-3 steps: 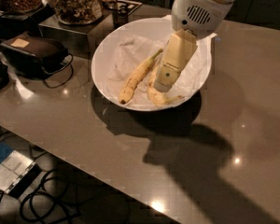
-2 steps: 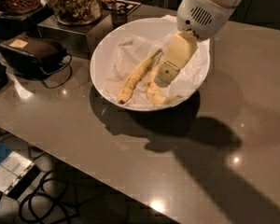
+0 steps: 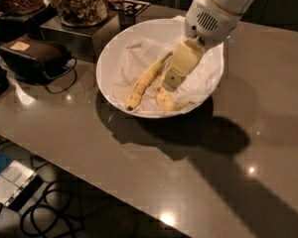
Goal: Pick banana from white bowl
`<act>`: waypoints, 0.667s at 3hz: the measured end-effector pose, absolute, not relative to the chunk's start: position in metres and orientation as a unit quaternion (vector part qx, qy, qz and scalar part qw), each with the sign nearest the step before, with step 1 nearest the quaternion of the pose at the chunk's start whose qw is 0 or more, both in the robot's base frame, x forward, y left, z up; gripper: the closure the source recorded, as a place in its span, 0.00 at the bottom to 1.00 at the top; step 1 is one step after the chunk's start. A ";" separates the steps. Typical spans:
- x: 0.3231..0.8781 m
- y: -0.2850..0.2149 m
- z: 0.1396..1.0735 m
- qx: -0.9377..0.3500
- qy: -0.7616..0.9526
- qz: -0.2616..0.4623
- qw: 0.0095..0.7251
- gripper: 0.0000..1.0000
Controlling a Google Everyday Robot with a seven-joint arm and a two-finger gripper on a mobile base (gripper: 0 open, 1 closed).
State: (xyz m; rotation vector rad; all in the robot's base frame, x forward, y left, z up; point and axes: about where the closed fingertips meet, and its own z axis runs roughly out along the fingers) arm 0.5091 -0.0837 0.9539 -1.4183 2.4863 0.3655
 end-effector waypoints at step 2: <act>0.512 -0.058 0.934 -0.500 0.855 0.108 0.088 0.28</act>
Offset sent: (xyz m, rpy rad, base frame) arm -0.0049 0.0331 -0.0330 -0.1438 0.1147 0.0528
